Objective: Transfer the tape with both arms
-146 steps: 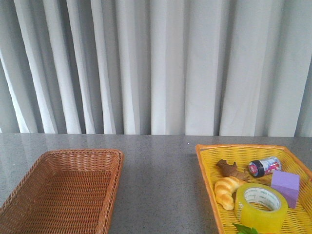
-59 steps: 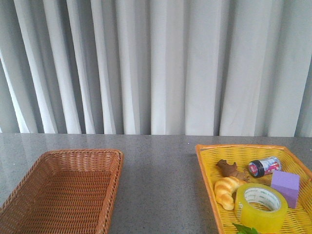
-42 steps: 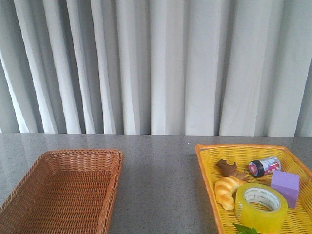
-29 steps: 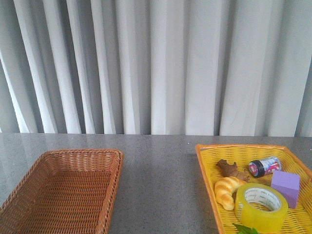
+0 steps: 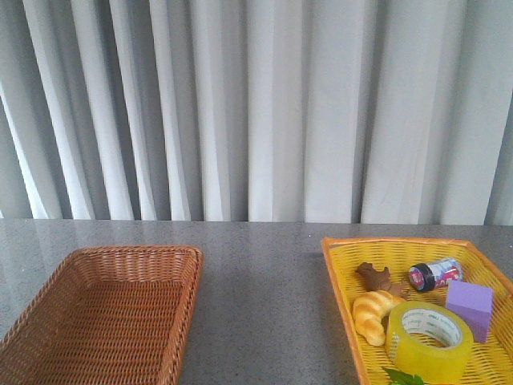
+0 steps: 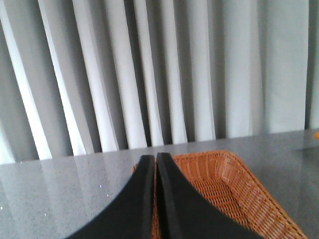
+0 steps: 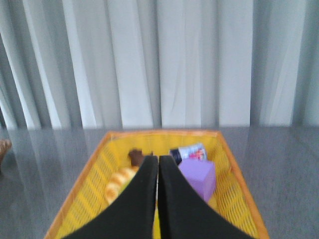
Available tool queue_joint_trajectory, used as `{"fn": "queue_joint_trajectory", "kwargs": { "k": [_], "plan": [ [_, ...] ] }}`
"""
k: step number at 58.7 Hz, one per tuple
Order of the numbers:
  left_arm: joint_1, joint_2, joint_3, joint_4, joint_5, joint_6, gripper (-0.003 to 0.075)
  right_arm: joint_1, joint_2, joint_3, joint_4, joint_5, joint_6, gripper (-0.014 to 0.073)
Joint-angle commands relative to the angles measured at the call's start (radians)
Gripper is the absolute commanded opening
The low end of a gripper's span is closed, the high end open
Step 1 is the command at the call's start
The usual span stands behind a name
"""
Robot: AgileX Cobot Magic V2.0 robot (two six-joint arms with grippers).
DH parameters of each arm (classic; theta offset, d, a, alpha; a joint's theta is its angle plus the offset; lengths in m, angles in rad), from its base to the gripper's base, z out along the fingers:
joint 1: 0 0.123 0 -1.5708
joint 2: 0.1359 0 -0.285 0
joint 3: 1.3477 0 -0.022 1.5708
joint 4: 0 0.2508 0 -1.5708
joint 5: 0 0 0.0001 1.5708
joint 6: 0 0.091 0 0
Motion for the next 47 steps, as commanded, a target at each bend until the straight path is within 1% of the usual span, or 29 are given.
{"fn": "queue_joint_trajectory", "kwargs": {
  "k": [1,11,20,27,31,36,39,43,47],
  "plan": [
    [-0.002,0.104,-0.056,-0.008,-0.008,0.002,-0.0006,-0.008,0.094,-0.054,-0.007,-0.009,-0.012,-0.0005],
    [-0.002,0.22,-0.055,-0.008,0.084,0.002,-0.0006,-0.008,0.2,-0.05,-0.007,0.096,-0.012,-0.0005],
    [-0.002,0.279,-0.055,-0.01,0.087,0.002,-0.0006,-0.008,0.248,-0.05,-0.009,0.132,-0.014,-0.0005],
    [-0.002,0.298,-0.055,-0.01,0.089,0.002,-0.0004,-0.008,0.269,-0.05,-0.067,0.135,-0.013,0.0003],
    [-0.002,0.302,-0.055,-0.007,0.089,0.002,0.0007,-0.008,0.278,-0.05,-0.102,0.149,-0.013,0.0036],
    [-0.002,0.31,-0.055,-0.007,0.088,0.002,0.0055,-0.008,0.29,-0.05,-0.123,0.17,-0.013,0.0129],
    [-0.002,0.311,-0.055,-0.006,0.088,0.002,0.0116,-0.008,0.297,-0.05,-0.123,0.176,-0.013,0.0217],
    [-0.002,0.312,-0.055,-0.008,0.087,0.002,0.0224,-0.008,0.304,-0.05,-0.123,0.174,-0.01,0.036],
    [-0.002,0.312,-0.055,-0.008,0.075,0.002,0.0356,-0.008,0.304,-0.05,-0.124,0.172,-0.009,0.0481]
  ]
}}
